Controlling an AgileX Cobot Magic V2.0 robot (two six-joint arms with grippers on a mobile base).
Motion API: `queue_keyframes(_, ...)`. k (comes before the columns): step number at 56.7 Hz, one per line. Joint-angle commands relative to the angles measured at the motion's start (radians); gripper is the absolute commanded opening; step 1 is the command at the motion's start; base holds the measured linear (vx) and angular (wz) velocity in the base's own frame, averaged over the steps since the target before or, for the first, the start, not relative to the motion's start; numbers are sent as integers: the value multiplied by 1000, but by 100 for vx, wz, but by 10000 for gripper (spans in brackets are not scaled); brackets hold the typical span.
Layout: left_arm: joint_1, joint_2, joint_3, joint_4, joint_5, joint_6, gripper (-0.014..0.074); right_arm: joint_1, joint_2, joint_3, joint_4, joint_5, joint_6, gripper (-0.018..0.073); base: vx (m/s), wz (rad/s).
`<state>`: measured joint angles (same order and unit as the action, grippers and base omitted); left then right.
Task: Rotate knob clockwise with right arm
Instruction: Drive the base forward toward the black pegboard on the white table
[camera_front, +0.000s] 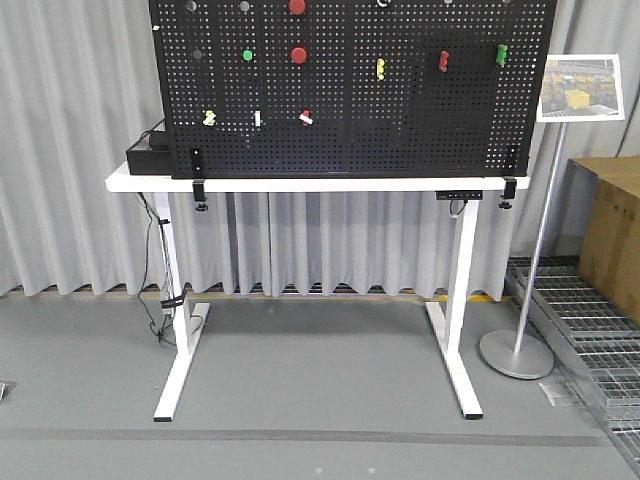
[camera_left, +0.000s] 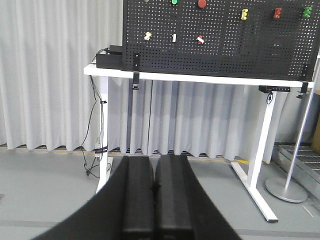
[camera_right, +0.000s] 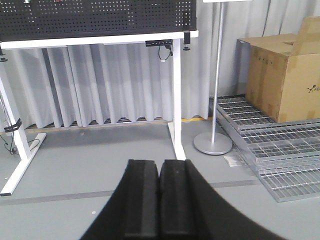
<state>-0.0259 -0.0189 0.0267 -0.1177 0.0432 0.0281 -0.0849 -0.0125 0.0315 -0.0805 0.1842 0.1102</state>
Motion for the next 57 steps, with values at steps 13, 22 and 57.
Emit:
queue_keyframes(13,2,0,13,-8,-82,-6,-6,-8,-11,5,-9,-85,1,-9,0,0)
queue_keyframes(22,2,0,13,-8,-82,-6,-6,-8,-11,5,-9,-85,1,-9,0,0)
queue_keyframes(57,2,0,13,-8,-82,-6,-6,-8,-11,5,-9,-85,1,-9,3,1)
